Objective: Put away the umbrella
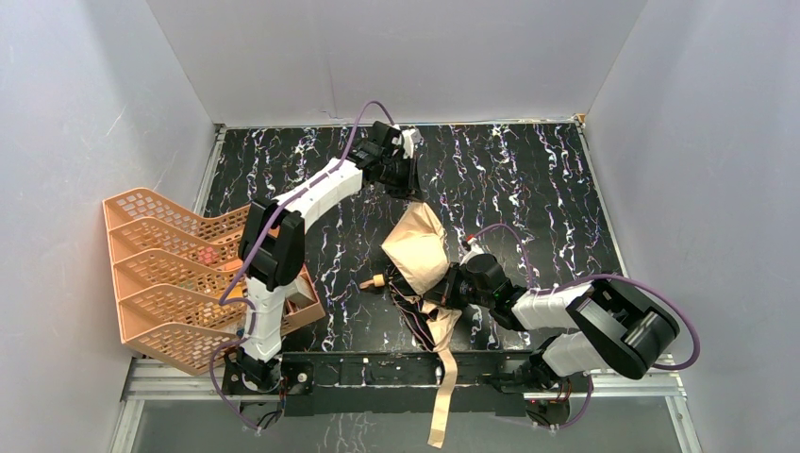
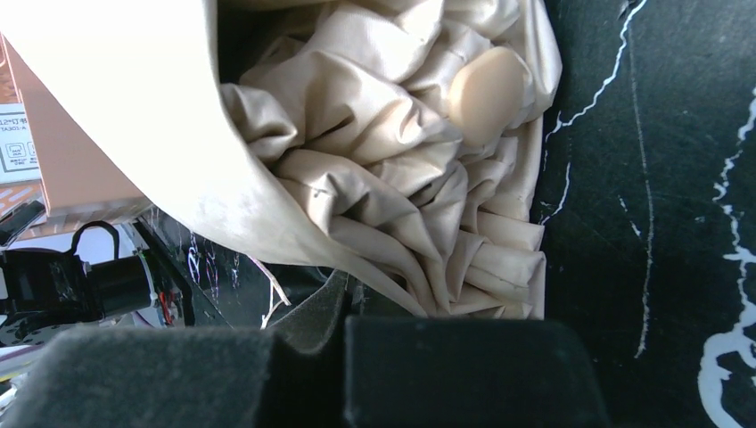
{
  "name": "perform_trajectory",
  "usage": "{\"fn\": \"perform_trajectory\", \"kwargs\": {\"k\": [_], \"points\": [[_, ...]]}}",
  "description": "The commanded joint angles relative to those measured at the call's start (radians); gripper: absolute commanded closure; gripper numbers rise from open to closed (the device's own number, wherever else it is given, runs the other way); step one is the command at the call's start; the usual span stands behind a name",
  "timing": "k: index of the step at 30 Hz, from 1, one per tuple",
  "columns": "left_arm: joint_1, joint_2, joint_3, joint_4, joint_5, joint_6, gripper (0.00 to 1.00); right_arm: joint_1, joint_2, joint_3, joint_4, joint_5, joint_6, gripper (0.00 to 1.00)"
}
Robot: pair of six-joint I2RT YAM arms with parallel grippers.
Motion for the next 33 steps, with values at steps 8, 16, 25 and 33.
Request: {"fn": "perform_trajectory", "kwargs": {"k": [8,16,25,33], "points": [[0.011,-0.087,0.079,-0.02,-0.273,-0.027,1.0,-0.002,0.071,-0.05,-0.219,0.061,-0.045,1.0],[0.008,-0.131,0.017,-0.089,-0.474,-0.022,1.0,-0.002,0.086,-0.04,-0.218,0.057,-0.051,1.0],[0.008,-0.204,-0.002,-0.087,-0.645,-0.025,1.0,-0.003,0.096,-0.037,-0.215,0.054,-0.052,1.0],[0.01,-0.266,-0.155,0.066,-0.426,-0.032,0.7,-0.003,0.107,-0.032,-0.208,0.047,-0.053,1.0]]}}
